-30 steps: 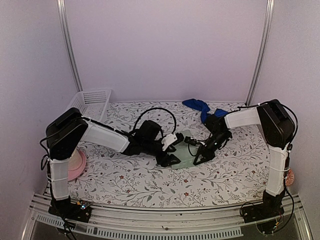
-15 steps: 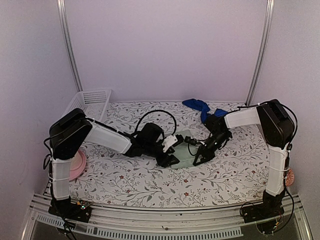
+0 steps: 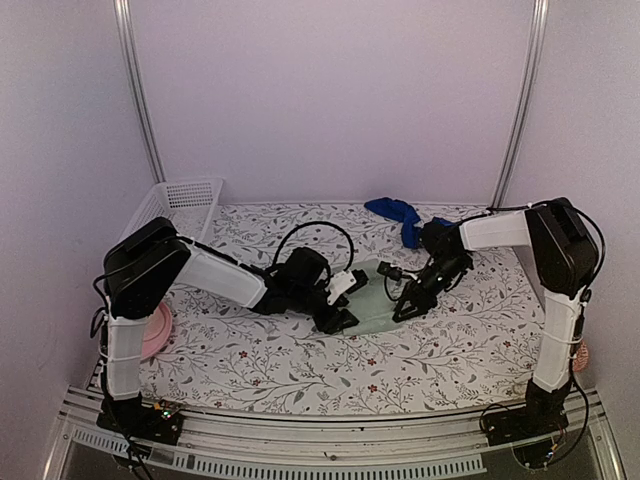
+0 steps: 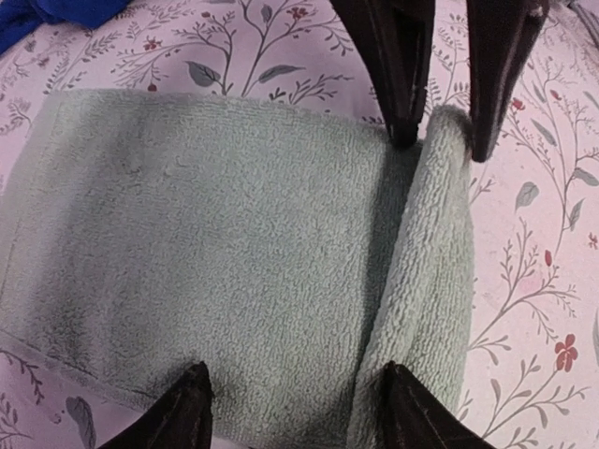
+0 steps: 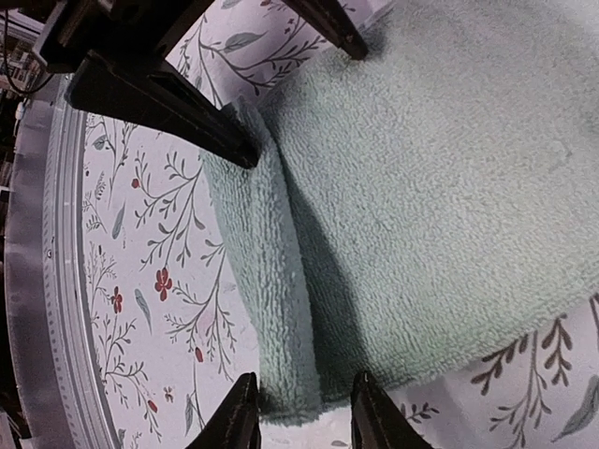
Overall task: Roll the towels
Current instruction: Roll the towel at the center of the board.
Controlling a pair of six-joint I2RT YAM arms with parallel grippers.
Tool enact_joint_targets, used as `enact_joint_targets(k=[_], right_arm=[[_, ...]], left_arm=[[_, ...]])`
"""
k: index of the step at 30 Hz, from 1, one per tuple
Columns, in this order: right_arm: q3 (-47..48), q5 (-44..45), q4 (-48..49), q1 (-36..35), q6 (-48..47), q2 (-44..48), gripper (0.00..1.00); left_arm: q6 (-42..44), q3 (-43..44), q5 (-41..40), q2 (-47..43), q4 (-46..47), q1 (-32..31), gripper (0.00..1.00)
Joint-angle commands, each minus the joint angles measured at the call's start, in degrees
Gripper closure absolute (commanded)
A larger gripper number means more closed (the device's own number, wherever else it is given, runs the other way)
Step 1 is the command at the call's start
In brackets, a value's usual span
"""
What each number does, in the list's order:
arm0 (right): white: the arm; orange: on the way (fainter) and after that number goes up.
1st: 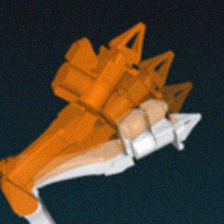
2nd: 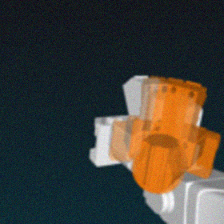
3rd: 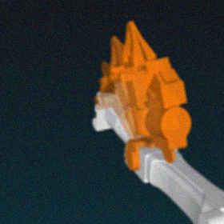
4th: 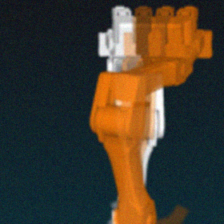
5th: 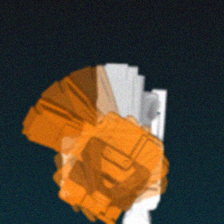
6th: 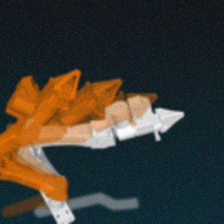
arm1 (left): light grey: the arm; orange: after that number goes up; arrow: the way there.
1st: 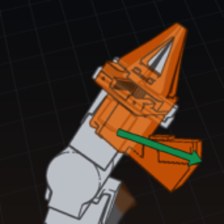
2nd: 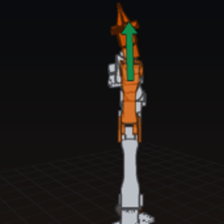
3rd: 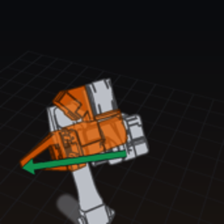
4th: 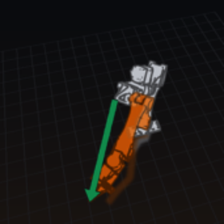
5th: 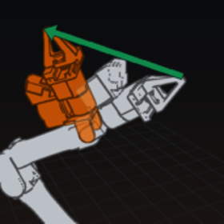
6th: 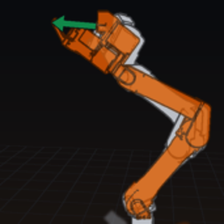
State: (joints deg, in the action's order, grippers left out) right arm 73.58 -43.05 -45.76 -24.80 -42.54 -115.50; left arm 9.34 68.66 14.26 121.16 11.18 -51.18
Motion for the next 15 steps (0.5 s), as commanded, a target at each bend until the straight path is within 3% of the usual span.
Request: enact_joint_targets(k=[1,7,15], right_arm=[[0.93,-0.62,0.63,2.37,-0.78,4.09,0.64],[0.66,-8.06,-0.95,2.74,-2.94,5.80,0.66],[2.41,-13.68,-4.77,0.62,-6.47,2.48,0.84]], left_arm=[[-0.06,0.64,-1.04,1.39,-1.69,-0.47,0.37],[-0.01,0.75,-1.13,1.20,-1.82,-0.42,0.37],[0.07,1.64,-1.39,1.03,-2.71,-0.51,0.37]])
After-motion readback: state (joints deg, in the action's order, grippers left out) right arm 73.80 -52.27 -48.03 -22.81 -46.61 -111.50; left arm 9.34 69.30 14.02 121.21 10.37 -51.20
